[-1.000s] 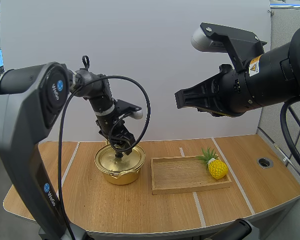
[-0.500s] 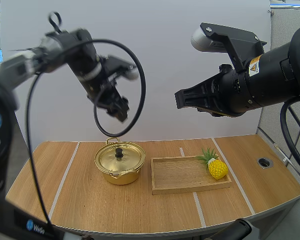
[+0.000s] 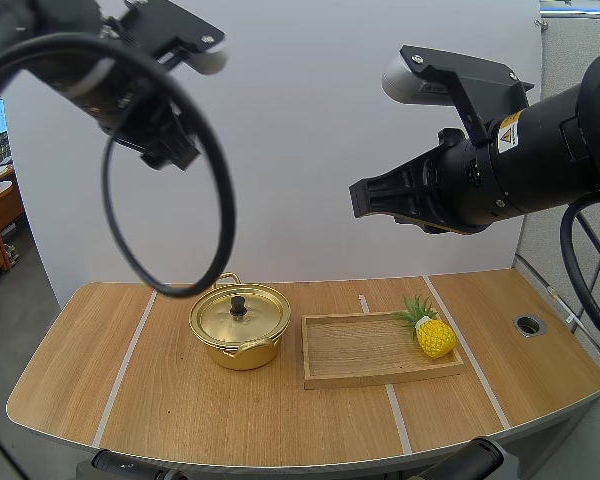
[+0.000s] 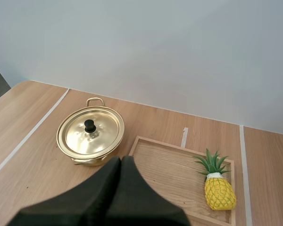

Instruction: Open the pot, put the grape inside, and close it

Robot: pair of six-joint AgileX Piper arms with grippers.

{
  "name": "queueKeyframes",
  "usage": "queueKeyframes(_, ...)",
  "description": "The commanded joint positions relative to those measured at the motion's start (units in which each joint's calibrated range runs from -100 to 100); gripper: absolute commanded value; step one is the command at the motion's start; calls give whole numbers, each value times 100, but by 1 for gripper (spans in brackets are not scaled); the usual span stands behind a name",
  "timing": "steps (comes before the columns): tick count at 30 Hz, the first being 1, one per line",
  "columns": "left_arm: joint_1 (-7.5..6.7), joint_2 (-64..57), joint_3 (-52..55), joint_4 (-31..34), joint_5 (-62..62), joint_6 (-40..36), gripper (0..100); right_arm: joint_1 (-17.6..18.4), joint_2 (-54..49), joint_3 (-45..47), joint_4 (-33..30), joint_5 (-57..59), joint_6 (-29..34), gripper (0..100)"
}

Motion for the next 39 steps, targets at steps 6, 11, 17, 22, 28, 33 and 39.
queueKeyframes(6, -3, -1262, -48, 72, 61, -816, 93, -24, -54, 8, -26, 0, -56, 0)
queueKeyframes(11, -3, -1670, -48, -110, 61, -1202, 20, -24, -54, 8, 68, 0, -56, 0)
queueKeyframes(17, -3, -2115, 64, -355, 61, -1202, 0, -37, -107, 8, 454, 0, -56, 0)
queueKeyframes(22, -3, -2740, 514, -435, 61, -1411, 0, -233, -536, 8, 412, 0, 16, 0)
queueKeyframes(28, -3, -3498, 1326, -422, 61, -1988, 0, -490, -1136, 8, 485, 0, 16, 0)
queueKeyframes(33, 5, -4036, 1914, -400, -770, -2520, 0, -660, -1630, 8, 485, 0, 24, 0)
queueKeyframes(39, 114, -4620, 2435, -400, -1642, -2853, 0, -884, -2112, 8, 485, 0, 135, 0)
